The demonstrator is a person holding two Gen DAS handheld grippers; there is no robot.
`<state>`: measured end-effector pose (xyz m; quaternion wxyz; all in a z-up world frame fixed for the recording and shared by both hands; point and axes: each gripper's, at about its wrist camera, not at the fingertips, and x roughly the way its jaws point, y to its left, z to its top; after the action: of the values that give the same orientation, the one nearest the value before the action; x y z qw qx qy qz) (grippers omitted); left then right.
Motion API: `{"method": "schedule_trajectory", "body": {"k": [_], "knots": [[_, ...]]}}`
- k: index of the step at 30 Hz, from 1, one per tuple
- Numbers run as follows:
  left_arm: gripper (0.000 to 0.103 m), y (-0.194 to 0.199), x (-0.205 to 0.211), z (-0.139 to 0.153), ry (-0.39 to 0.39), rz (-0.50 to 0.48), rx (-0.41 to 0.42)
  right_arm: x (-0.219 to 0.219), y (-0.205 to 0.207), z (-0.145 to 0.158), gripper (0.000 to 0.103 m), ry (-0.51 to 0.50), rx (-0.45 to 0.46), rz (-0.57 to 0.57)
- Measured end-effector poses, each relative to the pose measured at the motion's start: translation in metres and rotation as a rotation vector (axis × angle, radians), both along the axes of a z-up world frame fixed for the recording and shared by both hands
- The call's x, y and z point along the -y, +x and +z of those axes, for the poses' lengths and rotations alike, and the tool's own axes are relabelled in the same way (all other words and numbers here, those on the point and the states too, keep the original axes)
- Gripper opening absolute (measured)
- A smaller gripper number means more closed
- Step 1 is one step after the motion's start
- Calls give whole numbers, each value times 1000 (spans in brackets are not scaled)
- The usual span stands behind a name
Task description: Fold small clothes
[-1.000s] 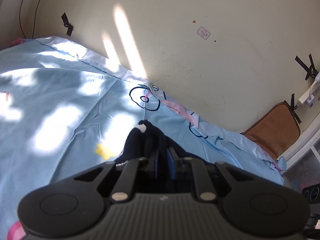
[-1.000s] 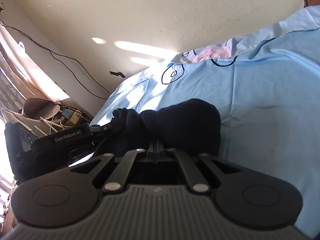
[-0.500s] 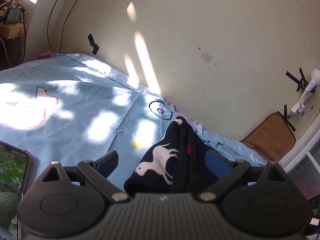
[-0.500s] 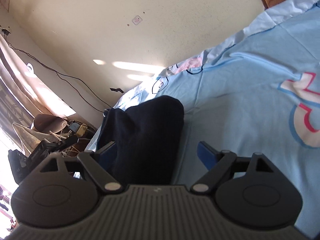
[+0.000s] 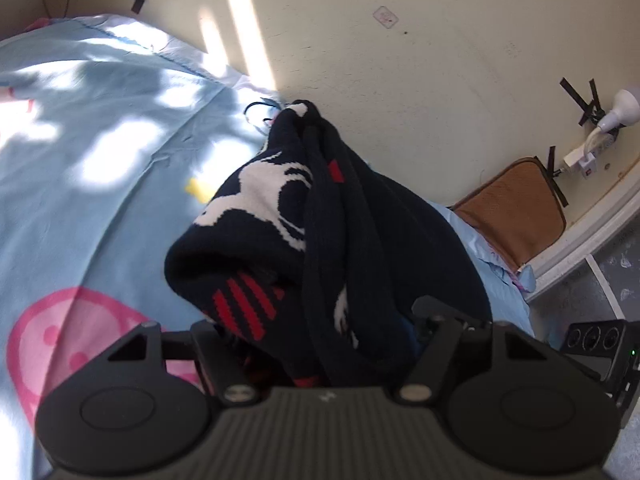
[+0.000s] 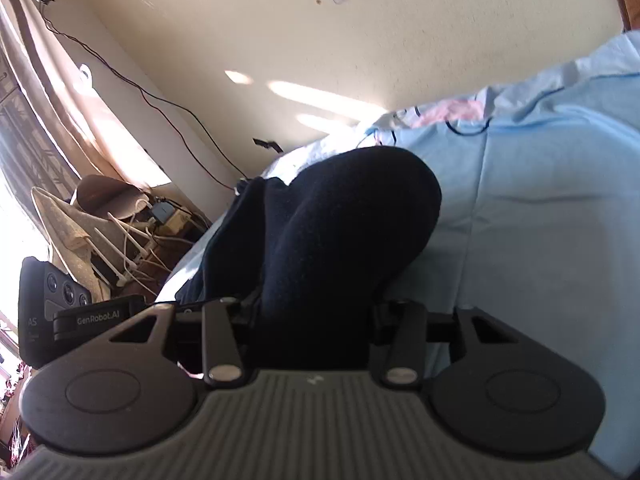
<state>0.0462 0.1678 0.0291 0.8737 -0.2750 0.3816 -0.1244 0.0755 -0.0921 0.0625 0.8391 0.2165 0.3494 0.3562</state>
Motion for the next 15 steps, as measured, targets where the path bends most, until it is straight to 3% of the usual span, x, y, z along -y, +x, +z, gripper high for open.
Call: {"method": "schedule_trajectory", "body": {"k": [3, 8, 11, 15], "knots": [[60, 33, 29, 27, 44, -86, 95, 22, 7, 18, 48, 1, 106, -82], [61, 107, 85, 35, 123, -164, 187, 69, 51, 41, 48, -9, 227, -209], [60, 152, 109, 19, 141, -159, 177, 85, 91, 34, 48, -66, 257, -249], [56, 196, 127, -12, 190, -120, 114, 97, 145, -3, 48, -93, 185, -289]]}}
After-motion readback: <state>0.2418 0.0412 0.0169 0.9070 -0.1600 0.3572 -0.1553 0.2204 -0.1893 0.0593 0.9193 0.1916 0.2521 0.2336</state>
